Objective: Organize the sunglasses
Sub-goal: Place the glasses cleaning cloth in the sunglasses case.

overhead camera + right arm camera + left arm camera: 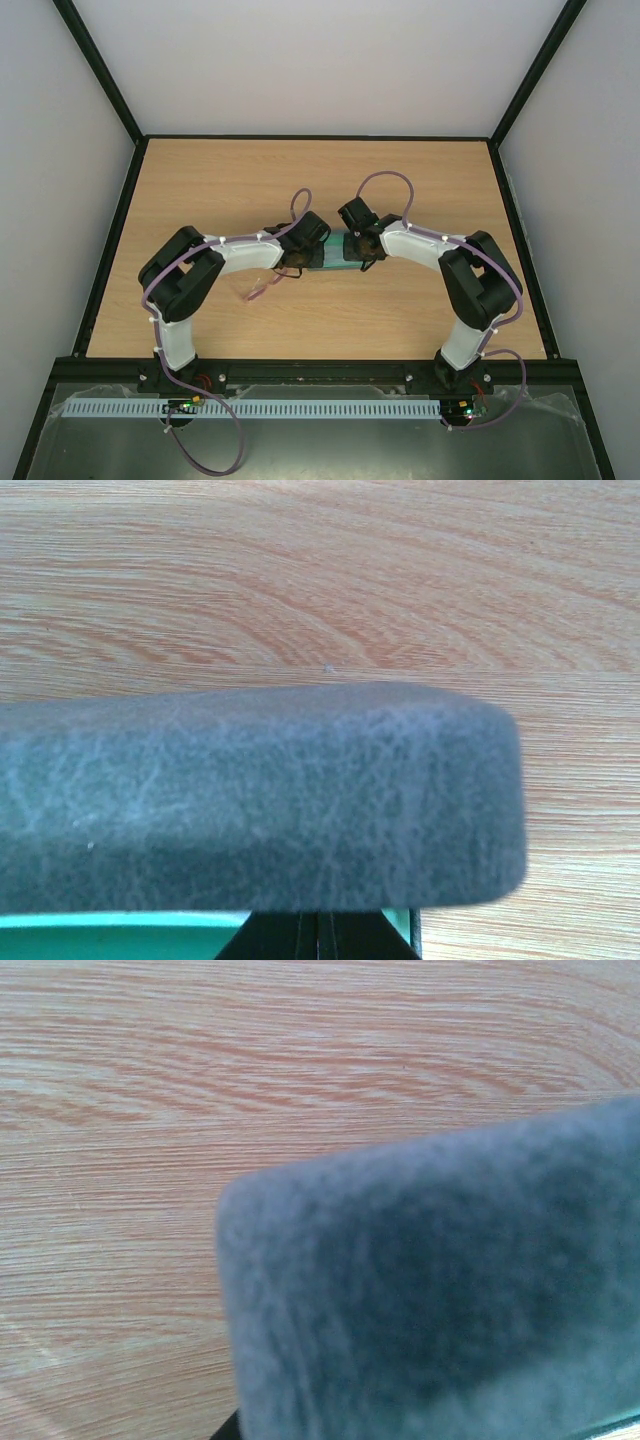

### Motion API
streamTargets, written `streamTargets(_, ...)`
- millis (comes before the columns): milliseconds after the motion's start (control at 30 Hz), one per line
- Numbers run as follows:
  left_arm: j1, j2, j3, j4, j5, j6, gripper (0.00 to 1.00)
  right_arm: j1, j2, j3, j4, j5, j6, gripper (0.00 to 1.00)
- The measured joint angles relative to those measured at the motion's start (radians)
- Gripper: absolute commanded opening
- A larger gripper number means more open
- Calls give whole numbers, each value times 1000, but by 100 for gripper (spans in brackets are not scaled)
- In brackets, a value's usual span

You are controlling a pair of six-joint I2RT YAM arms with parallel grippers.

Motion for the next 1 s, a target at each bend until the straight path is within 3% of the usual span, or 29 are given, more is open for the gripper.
streamTargets(500, 1, 0, -3, 3, -3, -3, 2, 0, 0, -14, 0, 8, 0, 1)
streamTargets(667, 1, 0, -3, 3, -3, -3, 3, 0, 0, -16, 0, 8, 0, 10)
streamTargets(800, 2, 0, -5, 3, -3, -8, 12, 0, 0, -16, 0, 8, 1, 17)
streamTargets(1000, 2, -12, -15, 3, -3, -14, 28, 0, 0, -16, 0, 3, 0, 19)
